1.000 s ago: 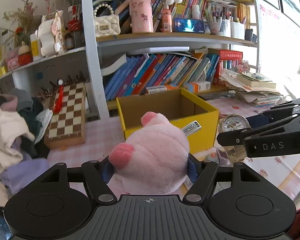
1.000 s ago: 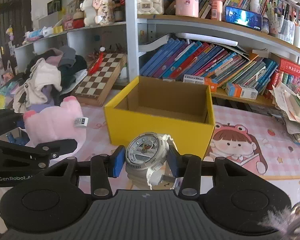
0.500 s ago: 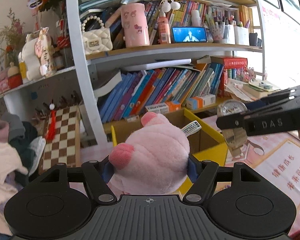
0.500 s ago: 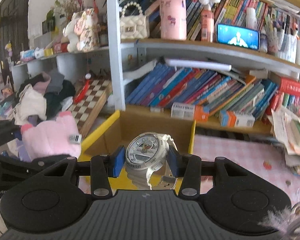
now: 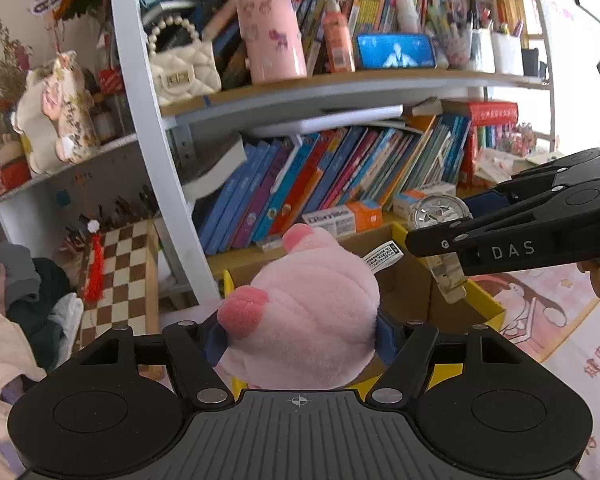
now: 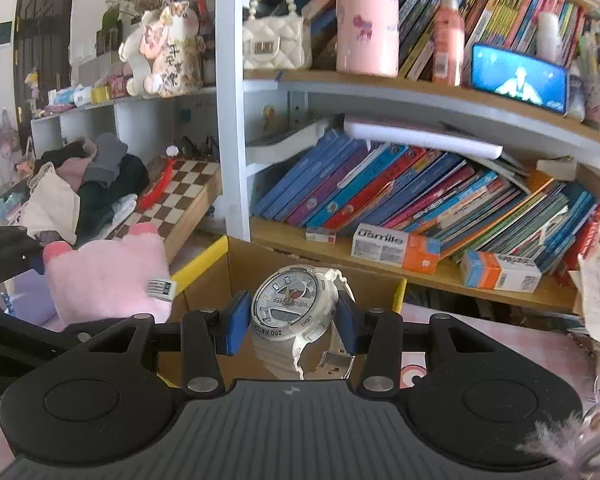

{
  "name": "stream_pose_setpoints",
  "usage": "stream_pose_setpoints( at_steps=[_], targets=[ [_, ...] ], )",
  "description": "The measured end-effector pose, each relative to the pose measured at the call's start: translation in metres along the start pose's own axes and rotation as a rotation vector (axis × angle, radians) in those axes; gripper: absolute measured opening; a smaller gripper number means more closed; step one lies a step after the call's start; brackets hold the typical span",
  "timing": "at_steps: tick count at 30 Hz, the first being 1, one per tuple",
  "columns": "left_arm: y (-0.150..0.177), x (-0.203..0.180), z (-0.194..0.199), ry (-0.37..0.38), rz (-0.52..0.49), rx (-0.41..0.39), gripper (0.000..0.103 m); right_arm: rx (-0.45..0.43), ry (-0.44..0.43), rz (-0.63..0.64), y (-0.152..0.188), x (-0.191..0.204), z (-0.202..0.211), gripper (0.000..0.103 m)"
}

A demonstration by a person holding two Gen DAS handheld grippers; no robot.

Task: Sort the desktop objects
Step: 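Lower the watch into the yellow box and open the right tool while the left tool releases the pig inside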

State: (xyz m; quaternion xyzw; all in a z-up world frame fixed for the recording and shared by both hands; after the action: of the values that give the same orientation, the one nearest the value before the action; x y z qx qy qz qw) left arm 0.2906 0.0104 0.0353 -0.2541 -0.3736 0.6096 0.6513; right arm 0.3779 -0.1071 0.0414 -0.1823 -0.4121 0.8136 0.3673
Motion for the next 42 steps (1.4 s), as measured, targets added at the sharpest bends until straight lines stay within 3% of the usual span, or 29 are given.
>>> stream_pose_setpoints(
  at_steps=[15, 24, 42],
  targets=[
    [0.009, 0.002, -0.070, 0.007, 0.002, 0.149, 0.071, 0.174, -0.057, 0.023, 0.020, -0.015, -0.078, 0.043],
    [0.021, 0.002, -0.094, 0.036, 0.017, 0.234, 0.072, 0.234, -0.070, 0.030, 0.029, -0.018, -0.098, 0.043],
    [0.023, 0.005, -0.104, 0.073, 0.054, 0.278, 0.076, 0.304, -0.039, 0.156, 0.033, -0.015, -0.117, 0.045]
  ],
)
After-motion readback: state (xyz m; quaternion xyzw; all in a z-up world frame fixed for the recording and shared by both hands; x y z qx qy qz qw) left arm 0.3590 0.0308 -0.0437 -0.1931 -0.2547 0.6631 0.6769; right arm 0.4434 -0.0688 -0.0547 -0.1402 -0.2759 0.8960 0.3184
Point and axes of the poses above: each gripper's, at about its wrist camera, not at the fingertips, and z roughly against the way its jaws point, x to its left, y to its underside, the point moved 6 cm from there along -z, roughly the way its jaws point, and after that the axes turned 8 degrees about x, right-handed, at the moved point
